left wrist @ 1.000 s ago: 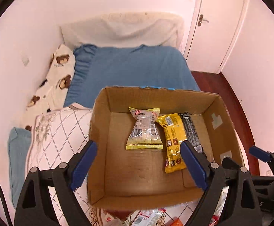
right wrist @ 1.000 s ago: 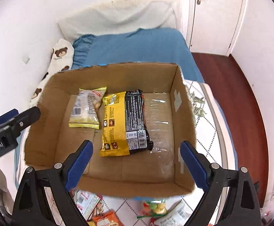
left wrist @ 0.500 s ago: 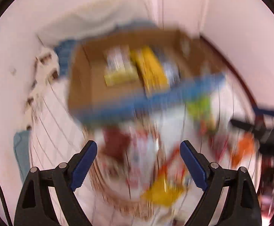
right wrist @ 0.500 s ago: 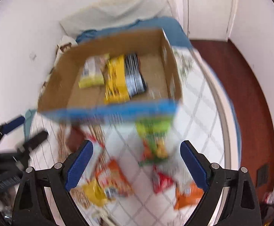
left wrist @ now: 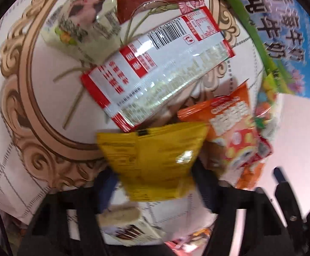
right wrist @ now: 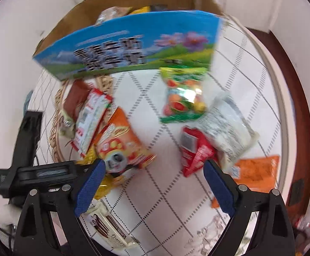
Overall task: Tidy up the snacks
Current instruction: 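Grasp the yellow chip bag with left tool while right tool grasps orange panda bag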
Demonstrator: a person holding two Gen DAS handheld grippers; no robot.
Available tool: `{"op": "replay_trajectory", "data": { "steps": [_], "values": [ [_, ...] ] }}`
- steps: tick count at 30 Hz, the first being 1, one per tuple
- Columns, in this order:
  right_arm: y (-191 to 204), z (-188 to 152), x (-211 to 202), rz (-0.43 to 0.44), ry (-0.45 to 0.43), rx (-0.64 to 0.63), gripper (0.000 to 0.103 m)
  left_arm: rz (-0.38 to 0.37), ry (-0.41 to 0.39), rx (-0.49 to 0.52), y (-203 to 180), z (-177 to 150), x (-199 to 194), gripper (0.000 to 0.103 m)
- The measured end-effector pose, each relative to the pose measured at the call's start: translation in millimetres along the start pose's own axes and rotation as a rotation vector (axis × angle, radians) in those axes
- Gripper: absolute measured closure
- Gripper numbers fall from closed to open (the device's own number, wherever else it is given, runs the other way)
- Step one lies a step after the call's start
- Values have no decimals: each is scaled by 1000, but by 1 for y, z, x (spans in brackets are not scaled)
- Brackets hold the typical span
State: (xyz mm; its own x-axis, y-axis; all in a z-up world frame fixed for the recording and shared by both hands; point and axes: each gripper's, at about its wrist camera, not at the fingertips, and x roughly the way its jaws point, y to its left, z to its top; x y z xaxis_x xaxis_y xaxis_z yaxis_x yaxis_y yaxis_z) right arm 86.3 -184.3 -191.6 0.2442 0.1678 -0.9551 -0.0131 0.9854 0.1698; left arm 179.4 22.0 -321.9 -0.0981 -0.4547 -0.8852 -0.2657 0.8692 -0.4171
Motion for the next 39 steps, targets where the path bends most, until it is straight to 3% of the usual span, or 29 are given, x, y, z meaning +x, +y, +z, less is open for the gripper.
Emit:
{"op": "replay_trajectory", "data": {
  "steps": [2,6,8,10,14,18,23,26,32,39],
  "values": [
    [13,7,5,20,7,-66,21,61,-25,78,-5,-1,-4,51],
    [44,23,30,-24,38,-221,22,284,-103,246,-10,-3,-18,52],
    [59,26,50,-43,106,-289,22,327,-111,284,-6,-2,-21,52],
    [73,24,71,-77,171,-362,22,307,-97,280,1,1,-20,52],
    [84,9,89,-188,200,-452,43,285,-97,295,14,1,-17,51],
    [51,1,76,-178,186,-217,45,278,-112,329,17,-5,-15,51],
    [2,-24,62,-115,197,113,45,293,-120,473,-36,-29,13,51],
    [-16,-37,66,-57,230,237,45,305,-94,472,-44,-28,29,45],
    [-22,-24,64,-60,196,265,42,268,-91,441,-44,-18,32,44],
    [-4,-23,61,-80,127,207,48,270,-126,451,-41,-17,4,55]
  ]
}}
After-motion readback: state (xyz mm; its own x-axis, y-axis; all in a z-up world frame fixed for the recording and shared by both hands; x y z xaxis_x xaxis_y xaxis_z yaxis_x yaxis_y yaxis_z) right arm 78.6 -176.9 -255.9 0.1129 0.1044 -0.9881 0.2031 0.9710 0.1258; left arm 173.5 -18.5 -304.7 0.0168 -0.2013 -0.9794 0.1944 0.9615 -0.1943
